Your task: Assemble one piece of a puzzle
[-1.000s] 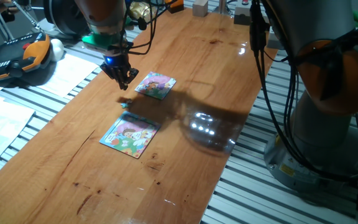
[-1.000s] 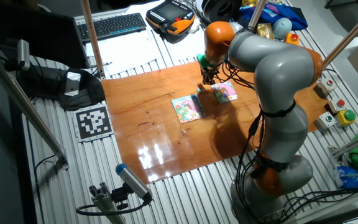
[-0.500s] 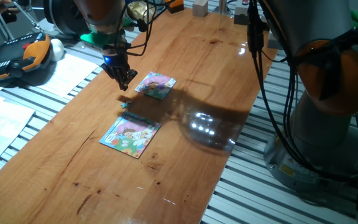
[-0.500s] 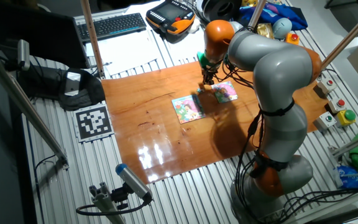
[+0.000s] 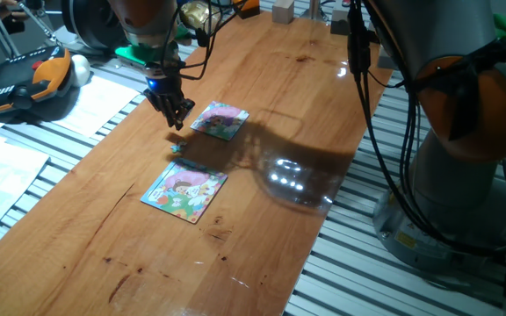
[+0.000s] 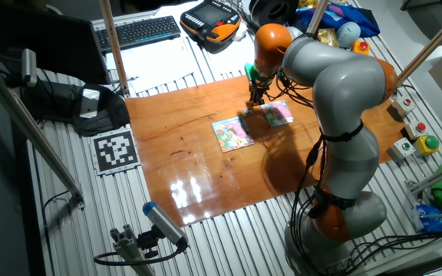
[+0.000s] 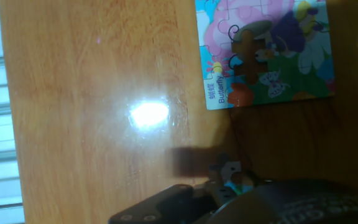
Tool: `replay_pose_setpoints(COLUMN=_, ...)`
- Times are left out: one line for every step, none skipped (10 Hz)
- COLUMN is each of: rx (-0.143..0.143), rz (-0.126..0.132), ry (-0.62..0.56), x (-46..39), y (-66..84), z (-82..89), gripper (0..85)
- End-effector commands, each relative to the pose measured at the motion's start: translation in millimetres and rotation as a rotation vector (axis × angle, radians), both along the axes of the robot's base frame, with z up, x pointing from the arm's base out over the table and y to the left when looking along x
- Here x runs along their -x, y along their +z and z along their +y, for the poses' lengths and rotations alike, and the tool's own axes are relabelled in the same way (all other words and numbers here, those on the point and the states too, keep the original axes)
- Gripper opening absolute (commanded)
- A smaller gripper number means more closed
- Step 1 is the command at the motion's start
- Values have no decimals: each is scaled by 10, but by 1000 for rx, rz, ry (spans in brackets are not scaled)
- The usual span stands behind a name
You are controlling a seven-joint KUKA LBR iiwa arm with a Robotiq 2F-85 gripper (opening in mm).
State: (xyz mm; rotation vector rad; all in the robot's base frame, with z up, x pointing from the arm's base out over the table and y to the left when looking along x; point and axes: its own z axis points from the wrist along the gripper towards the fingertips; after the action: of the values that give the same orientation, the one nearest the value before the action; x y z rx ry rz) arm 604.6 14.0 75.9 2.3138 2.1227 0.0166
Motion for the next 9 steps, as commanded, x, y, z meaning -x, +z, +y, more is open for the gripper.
replay_pose_setpoints(rx=0, rz=-1, ry=4, x=1, y=-4, z=2, gripper=510)
replay_pose_setpoints(rx=-2, rz=2, ry=4, x=3, y=-7, z=7, gripper=510)
replay_pose_setpoints(rx=-2, rz=5, ry=4, x=5, y=-12, z=11, gripper=510)
replay_pose_setpoints(rx=0, rz=5, ry=4, x=6, y=-15, z=14, gripper=510)
replay_pose_setpoints(rx=3, rz=5, ry=7, x=6, y=-29, z=17, gripper=510)
replay_pose_setpoints(rx=3, rz=-2, ry=7, x=7, y=-59, z=21, gripper=510)
replay_pose_setpoints(rx=3, rz=-5, ry=10, x=8, y=-99, z=29, gripper=510)
replay_pose_setpoints(rx=1, rz=-7, ry=10, x=12, y=-141, z=39, gripper=510)
replay_pose_setpoints(rx=-5, rz=-8, ry=5, x=15, y=-187, z=45, gripper=510)
